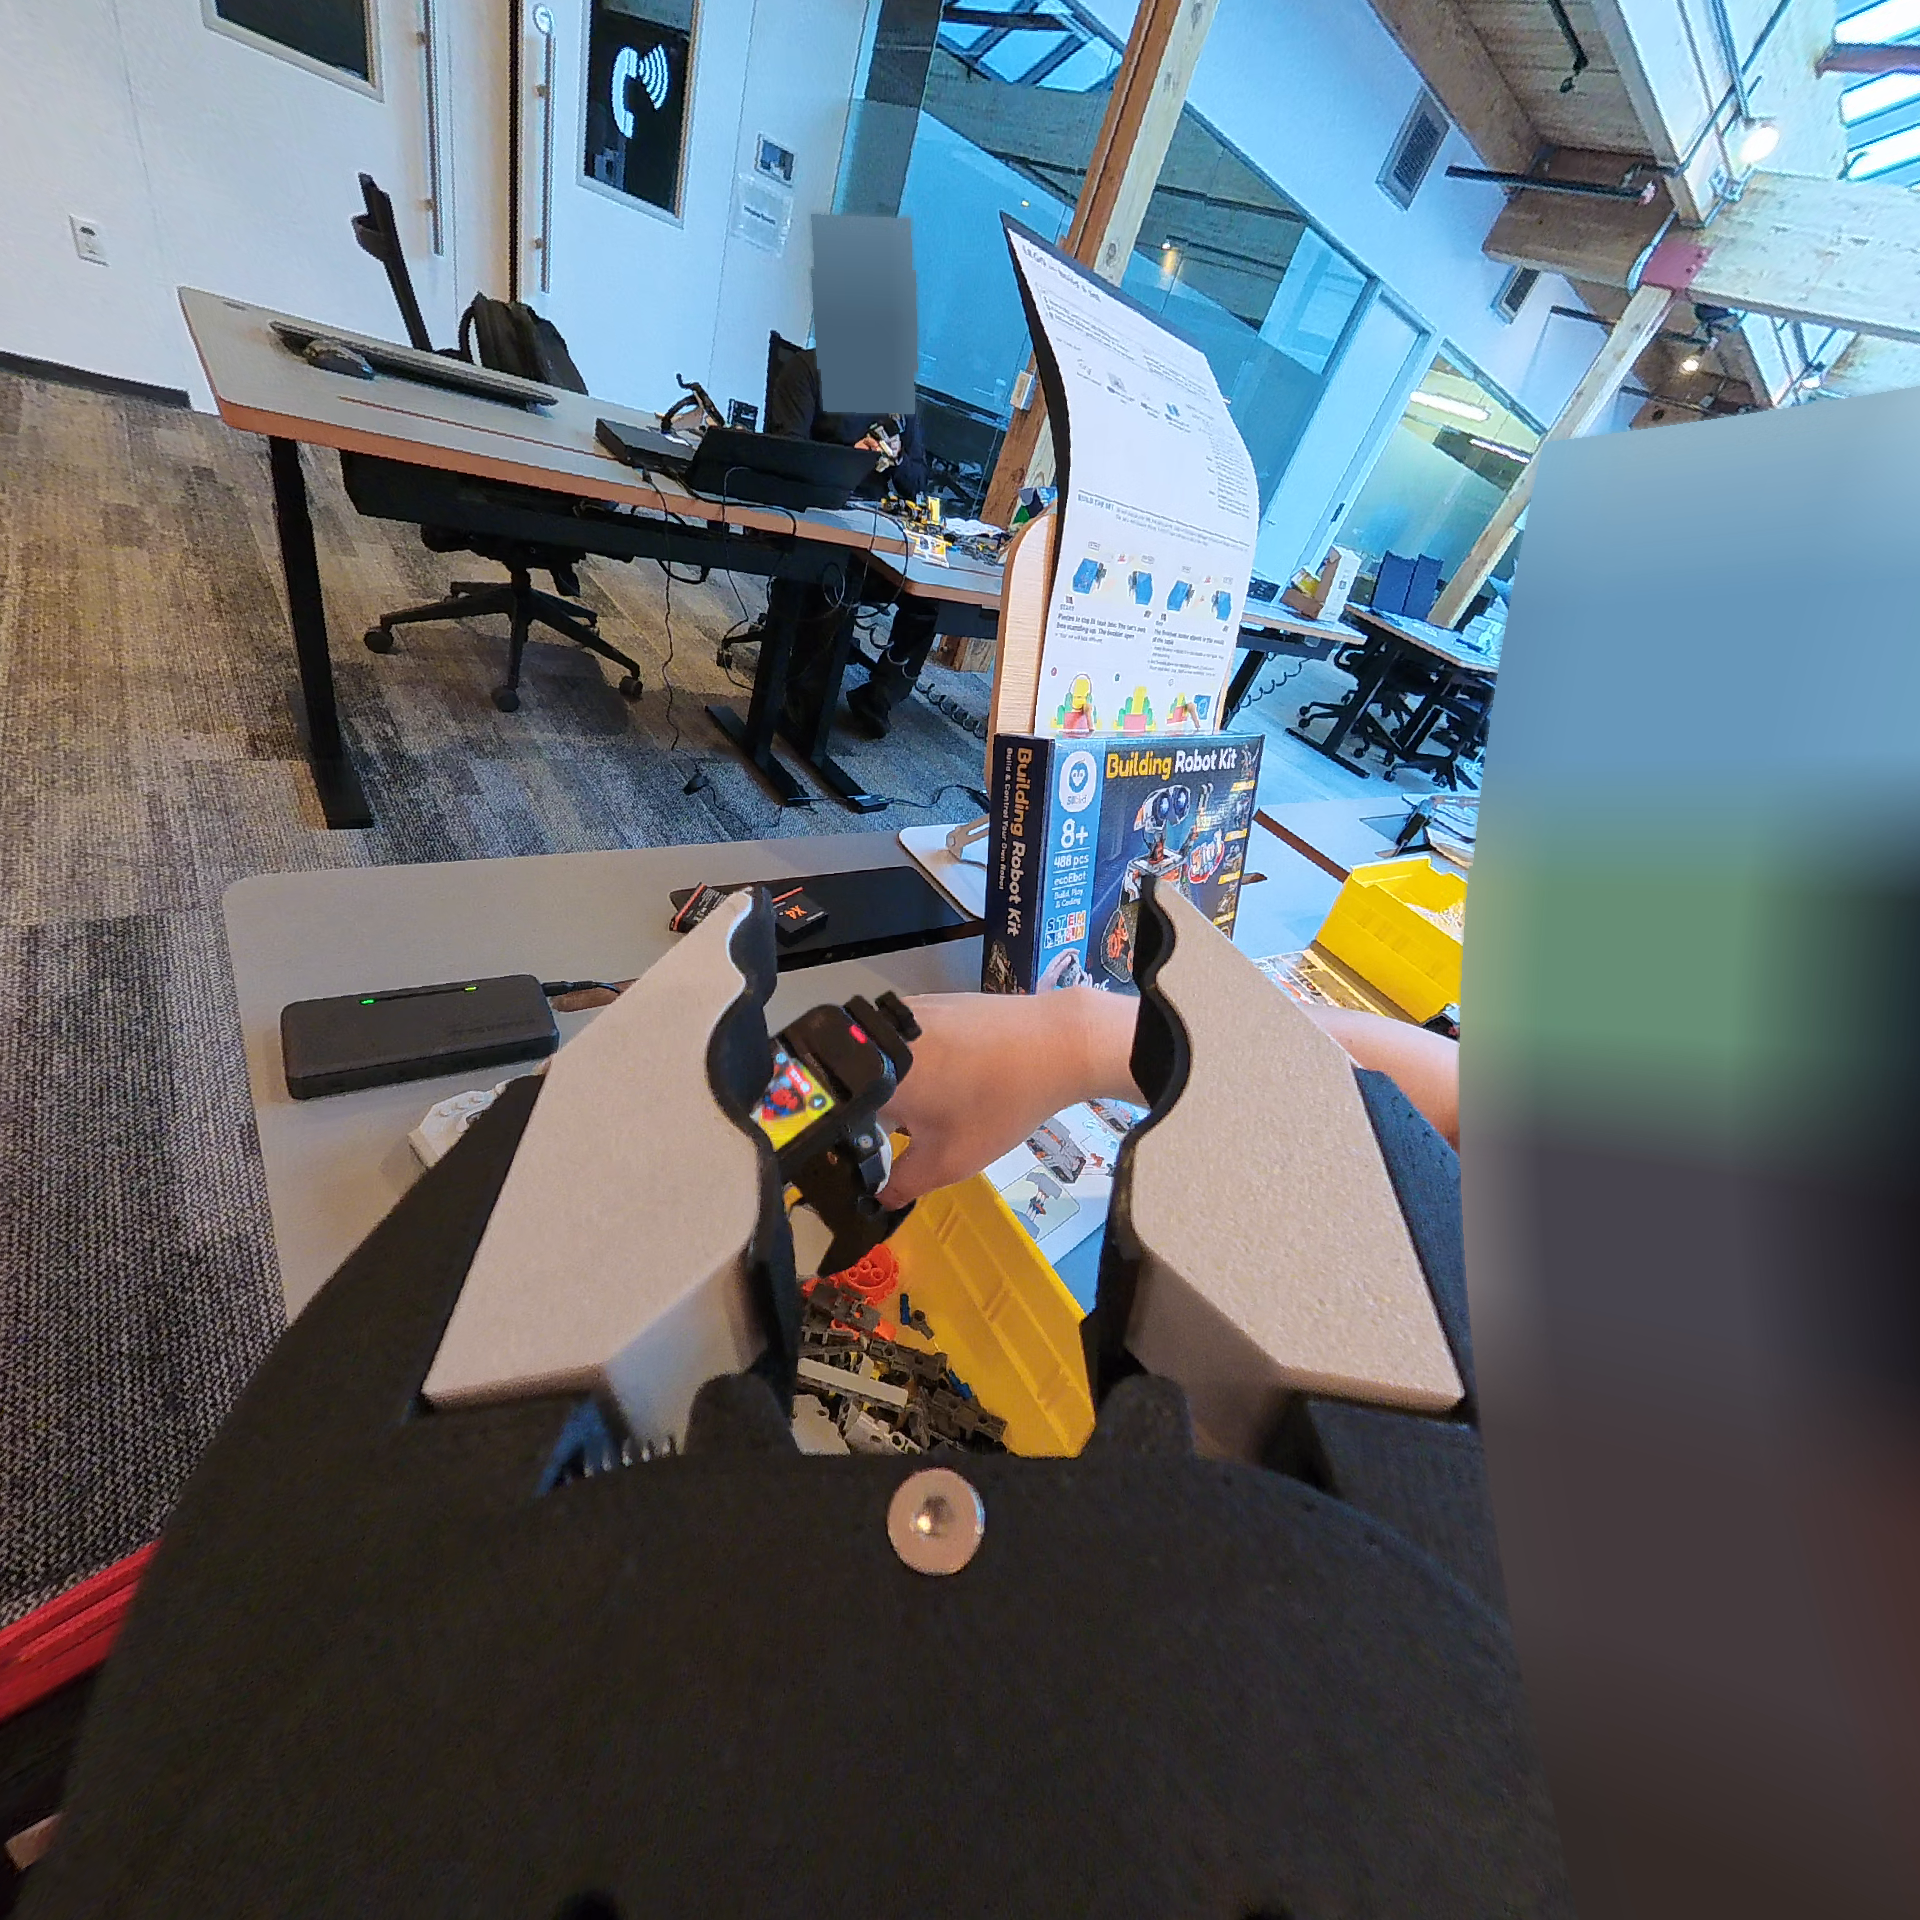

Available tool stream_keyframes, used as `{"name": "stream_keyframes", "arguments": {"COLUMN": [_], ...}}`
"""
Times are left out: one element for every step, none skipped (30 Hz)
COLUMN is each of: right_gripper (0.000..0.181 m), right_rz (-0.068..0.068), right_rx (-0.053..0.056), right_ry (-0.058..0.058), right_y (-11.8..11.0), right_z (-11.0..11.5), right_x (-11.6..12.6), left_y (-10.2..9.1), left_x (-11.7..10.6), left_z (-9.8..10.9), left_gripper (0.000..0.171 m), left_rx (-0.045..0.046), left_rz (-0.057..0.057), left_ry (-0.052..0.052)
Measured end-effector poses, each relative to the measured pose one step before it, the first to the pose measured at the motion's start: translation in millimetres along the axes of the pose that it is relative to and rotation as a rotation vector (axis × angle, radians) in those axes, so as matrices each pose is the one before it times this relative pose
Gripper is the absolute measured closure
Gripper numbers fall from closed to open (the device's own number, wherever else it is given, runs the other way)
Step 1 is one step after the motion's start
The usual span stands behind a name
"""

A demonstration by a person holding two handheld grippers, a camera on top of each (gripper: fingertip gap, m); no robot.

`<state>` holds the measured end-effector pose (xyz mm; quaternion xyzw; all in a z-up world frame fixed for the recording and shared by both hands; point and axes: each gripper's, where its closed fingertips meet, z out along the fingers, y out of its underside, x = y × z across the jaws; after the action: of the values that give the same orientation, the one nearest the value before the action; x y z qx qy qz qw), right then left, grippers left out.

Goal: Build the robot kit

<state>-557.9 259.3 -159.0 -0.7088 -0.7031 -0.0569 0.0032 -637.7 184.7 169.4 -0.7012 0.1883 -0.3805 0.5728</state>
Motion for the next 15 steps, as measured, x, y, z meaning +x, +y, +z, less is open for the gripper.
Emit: {"name": "stream_keyframes", "arguments": {"right_gripper": [0.168,0.168,0.17,0.174,0.174,0.175,0.175,0.175,0.175,0.175,0.175,0.175,0.175,0.175,0.175], "right_rz": [-0.0101,-0.0059,-0.0035,0.0107,-0.0032,-0.0004,0.0002,0.0042,0.01,0.0153,0.0208,0.029,0.0357,0.0371,0.0348], "right_rx": [-0.007,-0.0156,-0.0212,0.0186,0.0021,0.0011,0.0039,0.0146,0.028,0.0468,0.0681,0.0887,0.1058,0.1122,0.1208], "right_ry": [0.0192,0.001,-0.0281,-0.0161,0.0003,-0.0013,0.0095,0.0184,0.015,0.0078,0.0135,0.0208,0.0165,0.0095,0.0178], "right_y": [0.31,1.52,2.26,-4.12,-1.06,-0.14,0.13,-0.09,-0.18,-1.12,-2.5,-3.5,-4.36,-4.39,-5.04], "right_z": [1.46,3.0,3.24,-0.46,-0.12,-0.13,-0.49,-1.67,-3.66,-6.26,-9.5,-12.84,-15.79,-17.84,-20.08], "right_x": [2.51,-0.17,-4.37,-1.97,0.49,-0.24,0.96,1.87,1.13,0.0,0.77,1.99,1.58,0.91,2.17], "left_y": [0.23,0.34,0.33,0.36,0.35,0.29,0.42,0.34,0.05,-0.22,-0.52,-0.33,-0.37,-0.45,-0.49], "left_x": [0.15,0.31,0.32,0.14,-0.07,-0.08,-0.05,-0.12,-0.18,-0.07,0.09,0.08,-0.31,-0.37,-0.21], "left_z": [0.32,0.16,0.25,0.29,0.23,0.28,0.13,0.07,-0.11,-0.19,-0.31,-0.41,-0.37,-0.41,-0.26], "left_gripper": [0.105,0.105,0.105,0.105,0.105,0.105,0.105,0.105,0.105,0.105,0.105,0.105,0.105,0.105,0.105], "left_rx": [-0.00157,-0.00193,-0.00177,-0.0022,-0.00184,-0.00197,-0.00215,-0.00207,-0.00044,0.00142,0.00289,0.00238,0.00213,0.00256,0.00277], "left_rz": [0.0001,0.0008,0.0016,0.0014,0.0004,-0.0008,-0.0008,-0.0001,0.0001,-0.0005,-0.0005,-0.0004,-0.0008,-0.0013,-0.0019], "left_ry": [0.0003,0.0008,0.0008,-0.0001,-0.0004,0.0004,0.0007,-0.0001,-0.0008,0.0001,0.0015,0.0012,-0.0004,-0.0006,0.0003]}}
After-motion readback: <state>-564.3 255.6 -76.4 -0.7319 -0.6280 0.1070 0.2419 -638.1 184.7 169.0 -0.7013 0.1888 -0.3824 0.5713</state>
